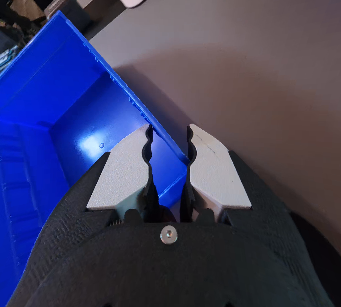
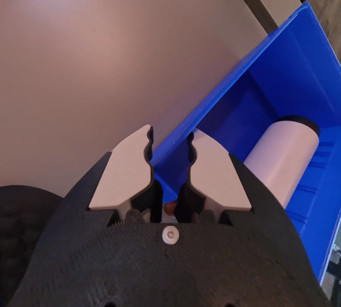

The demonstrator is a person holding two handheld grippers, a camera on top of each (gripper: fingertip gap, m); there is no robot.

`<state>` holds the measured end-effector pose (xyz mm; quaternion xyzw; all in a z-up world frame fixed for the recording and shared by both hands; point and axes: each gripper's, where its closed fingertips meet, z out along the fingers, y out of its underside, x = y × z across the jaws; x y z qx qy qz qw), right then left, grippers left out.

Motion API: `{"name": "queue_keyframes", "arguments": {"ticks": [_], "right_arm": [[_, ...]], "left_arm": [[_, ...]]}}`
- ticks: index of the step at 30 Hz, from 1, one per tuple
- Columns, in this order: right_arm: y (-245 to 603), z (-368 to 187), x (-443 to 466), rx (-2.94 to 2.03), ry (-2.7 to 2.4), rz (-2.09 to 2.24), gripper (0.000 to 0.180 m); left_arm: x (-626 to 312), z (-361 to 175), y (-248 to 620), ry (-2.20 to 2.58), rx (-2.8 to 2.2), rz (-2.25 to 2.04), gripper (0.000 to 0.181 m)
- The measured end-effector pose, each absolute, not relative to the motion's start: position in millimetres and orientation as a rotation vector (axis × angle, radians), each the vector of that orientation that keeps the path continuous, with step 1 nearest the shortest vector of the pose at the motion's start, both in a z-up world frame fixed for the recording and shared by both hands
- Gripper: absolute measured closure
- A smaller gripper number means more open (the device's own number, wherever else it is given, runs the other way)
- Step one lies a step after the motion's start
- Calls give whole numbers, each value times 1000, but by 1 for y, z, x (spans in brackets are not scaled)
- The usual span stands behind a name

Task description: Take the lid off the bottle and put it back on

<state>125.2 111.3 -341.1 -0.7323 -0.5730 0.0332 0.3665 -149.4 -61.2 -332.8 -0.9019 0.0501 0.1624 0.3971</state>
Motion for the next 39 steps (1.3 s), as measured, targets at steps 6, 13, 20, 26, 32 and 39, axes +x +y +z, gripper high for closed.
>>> {"name": "queue_keyframes", "arguments": {"ticks": [6,13,20,26,32,39], "right_arm": [[96,-340,86,-1774,-1505,161,146],[70,-337,42,-1743,-1422,396,147],[48,-336,18,-1678,-1463,471,147],[17,-338,-1,-1506,-1564,653,111],[29,-235,26,-1056,-1183,711,87],[159,-222,175,-1328,-449,390,87]], "left_arm": [[-115,-333,-21,226,-2224,340,145],[-76,-333,9,324,-2147,207,145],[-65,-331,14,359,-2065,123,150],[-67,-295,8,241,-1834,311,126],[-6,-241,-4,132,-1488,65,115],[24,-285,27,154,-1676,-60,81]]}}
